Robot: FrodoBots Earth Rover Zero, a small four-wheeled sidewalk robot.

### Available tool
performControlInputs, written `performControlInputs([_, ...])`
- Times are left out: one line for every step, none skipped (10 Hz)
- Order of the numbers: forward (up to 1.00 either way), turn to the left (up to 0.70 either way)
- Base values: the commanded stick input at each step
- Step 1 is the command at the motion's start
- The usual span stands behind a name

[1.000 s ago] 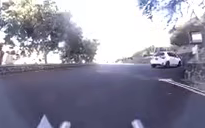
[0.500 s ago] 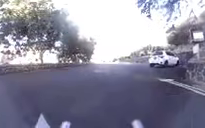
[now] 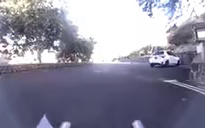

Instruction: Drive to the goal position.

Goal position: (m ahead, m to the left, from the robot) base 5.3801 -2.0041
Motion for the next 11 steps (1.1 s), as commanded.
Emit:
performControlInputs([0.5,0.0])
performControlInputs([0.5,-0.26])
performControlInputs([0.5,-0.44])
performControlInputs([0.5,-0.05])
performControlInputs([0.5,-0.28])
performControlInputs([0.5,-0.5])
performControlInputs([0.5,-0.5])
performControlInputs([0.5,-0.5])
performControlInputs([0.5,-0.42])
performControlInputs([0.5,0.0])
performControlInputs([0.5,0.0])
